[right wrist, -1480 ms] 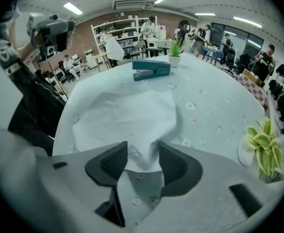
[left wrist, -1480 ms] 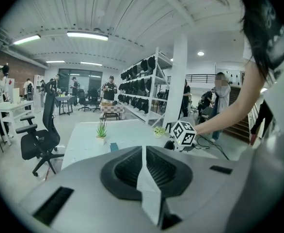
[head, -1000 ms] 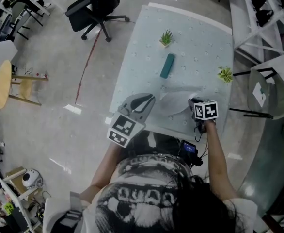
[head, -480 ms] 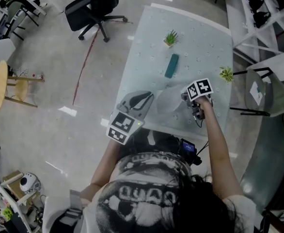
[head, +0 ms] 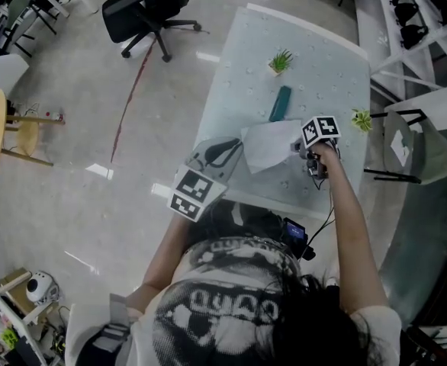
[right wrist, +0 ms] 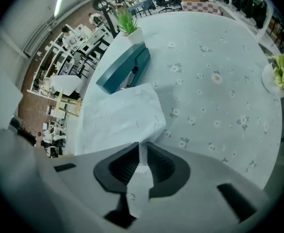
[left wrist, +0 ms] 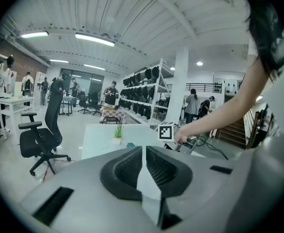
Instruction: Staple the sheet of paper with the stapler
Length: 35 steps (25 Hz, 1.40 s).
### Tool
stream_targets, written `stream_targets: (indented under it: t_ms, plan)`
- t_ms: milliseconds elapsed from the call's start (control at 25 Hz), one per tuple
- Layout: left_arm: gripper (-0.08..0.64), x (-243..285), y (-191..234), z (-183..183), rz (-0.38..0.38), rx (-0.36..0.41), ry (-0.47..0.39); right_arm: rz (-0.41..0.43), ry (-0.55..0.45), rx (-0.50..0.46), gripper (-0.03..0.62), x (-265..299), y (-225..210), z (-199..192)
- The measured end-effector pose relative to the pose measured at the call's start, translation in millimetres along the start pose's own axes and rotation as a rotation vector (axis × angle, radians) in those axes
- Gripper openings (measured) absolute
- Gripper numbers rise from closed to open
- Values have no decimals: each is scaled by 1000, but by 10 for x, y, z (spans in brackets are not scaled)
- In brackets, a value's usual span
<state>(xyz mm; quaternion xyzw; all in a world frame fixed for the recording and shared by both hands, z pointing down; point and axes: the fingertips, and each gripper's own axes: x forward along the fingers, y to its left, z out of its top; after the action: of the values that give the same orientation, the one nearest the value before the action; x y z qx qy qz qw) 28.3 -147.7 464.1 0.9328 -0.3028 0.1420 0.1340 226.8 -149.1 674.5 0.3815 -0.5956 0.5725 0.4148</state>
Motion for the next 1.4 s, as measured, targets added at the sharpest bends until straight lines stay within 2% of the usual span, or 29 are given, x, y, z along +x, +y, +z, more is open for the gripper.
stream_targets:
  t_ms: [200,480,880,1000,1200,1400]
  plan:
    - [23,-15,86,-20,-19,-4,-1,69,39,80,52,24,129,-15]
    - [23,4,164,-48,-44,-10,-3,62,133,108,54,85,174,-86]
    - [23,3,312,-78,-32,-26,-21,91,98,242,55,115,179,138]
    - [23,-16,364,-92,-19,-34,-21,91,121,249,54,124,152,95]
    - [23,-45,450,-113,-1,-44,-16,140,177,261,52,132,212,-10]
    - [23,-36,486,-113,13,-52,-14,172,141,313,54,104,231,110]
